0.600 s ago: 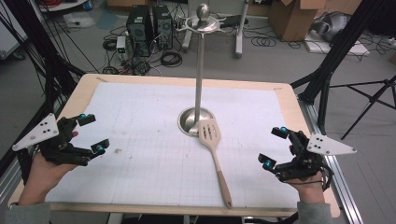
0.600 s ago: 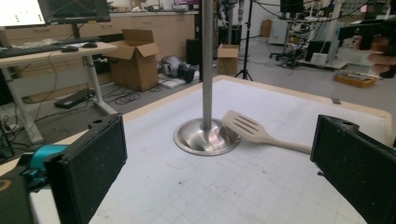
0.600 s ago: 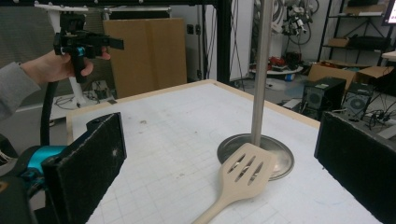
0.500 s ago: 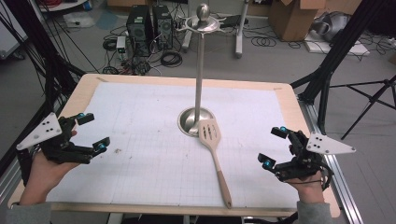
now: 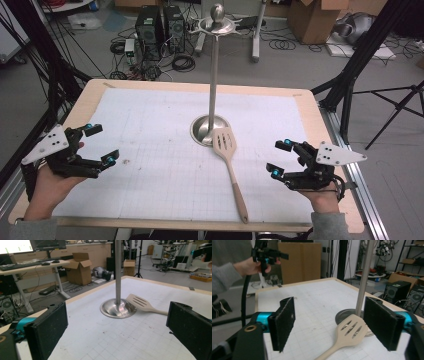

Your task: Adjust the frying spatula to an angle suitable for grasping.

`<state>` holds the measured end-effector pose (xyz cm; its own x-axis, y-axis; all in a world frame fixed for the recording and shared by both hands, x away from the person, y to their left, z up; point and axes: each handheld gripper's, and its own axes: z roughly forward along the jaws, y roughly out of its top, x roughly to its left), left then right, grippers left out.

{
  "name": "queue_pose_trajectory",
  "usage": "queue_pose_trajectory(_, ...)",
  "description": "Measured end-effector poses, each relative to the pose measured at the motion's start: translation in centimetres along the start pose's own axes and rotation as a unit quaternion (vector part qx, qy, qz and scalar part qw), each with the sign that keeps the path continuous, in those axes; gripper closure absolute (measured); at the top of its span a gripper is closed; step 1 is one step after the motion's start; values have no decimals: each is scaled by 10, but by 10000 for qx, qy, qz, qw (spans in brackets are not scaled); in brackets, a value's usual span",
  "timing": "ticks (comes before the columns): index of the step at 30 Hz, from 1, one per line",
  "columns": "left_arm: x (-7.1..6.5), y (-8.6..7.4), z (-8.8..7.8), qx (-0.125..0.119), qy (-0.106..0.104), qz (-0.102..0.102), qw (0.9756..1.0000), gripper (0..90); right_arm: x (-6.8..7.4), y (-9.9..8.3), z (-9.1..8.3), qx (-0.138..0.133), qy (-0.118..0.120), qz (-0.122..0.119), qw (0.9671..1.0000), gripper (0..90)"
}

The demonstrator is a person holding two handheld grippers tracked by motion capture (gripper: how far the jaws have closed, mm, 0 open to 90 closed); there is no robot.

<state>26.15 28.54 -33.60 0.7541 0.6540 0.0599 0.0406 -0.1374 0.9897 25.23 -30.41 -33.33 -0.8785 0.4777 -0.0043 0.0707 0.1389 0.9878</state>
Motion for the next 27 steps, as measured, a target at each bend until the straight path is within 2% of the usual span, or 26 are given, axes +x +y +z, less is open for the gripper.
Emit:
queue_pose_trajectory(1,0,0,0,-17,8,-10,10000,41,0,0,4,20,-4,13,10000,312)
queue_pose_trajectory(2,0,0,-1,-1,10,-13,10000,41,0,0,4,20,-4,13,10000,312)
queue_pose_trajectory(3,0,-1,-2,-14,6,-40,10000,41,1,0,6,25,-7,12,10000,358)
queue_pose_trajectory(6,0,-3,-3,-18,4,-89,10000,41,1,-1,8,48,-47,-3,10000,412)
queue_pose_trajectory(9,1,-6,-4,23,1,-123,9999,41,1,-3,11,88,-97,14,9999,535)
queue_pose_trajectory(11,2,-7,-4,18,-8,-151,9999,41,2,-5,13,125,-140,-28,9998,609)
queue_pose_trajectory(12,2,-8,-4,22,2,-167,9999,41,3,-8,17,192,-161,-82,9997,673)
queue_pose_trajectory(13,2,-9,-4,38,5,-172,9998,41,3,-8,17,192,-161,-82,9997,673)
queue_pose_trajectory(14,3,-10,-4,44,7,-190,9998,41,3,-10,20,269,-158,-63,9995,729)
queue_pose_trajectory(15,3,-10,-4,44,7,-190,9998,41,3,-10,20,269,-158,-63,9995,729)
queue_pose_trajectory(16,4,-11,-4,64,-10,-188,9998,41,3,-13,23,309,-192,-74,9993,789)
queue_pose_trajectory(18,4,-12,-4,62,-16,-200,9998,41,3,-14,23,307,-198,-91,9993,796)
queue_pose_trajectory(20,4,-14,-4,88,-15,-209,9997,41,3,-16,27,338,-148,6,9993,833)
queue_pose_trajectory(22,4,-15,-4,90,-13,-230,9997,41,3,-17,28,299,-139,17,9995,833)
queue_pose_trajectory(23,5,-16,-5,110,-1,-230,9997,41,3,-19,32,321,-78,156,9993,847)
queue_pose_trajectory(27,5,-19,-6,145,35,-261,9995,41,2,-22,37,404,-34,189,9990,876)
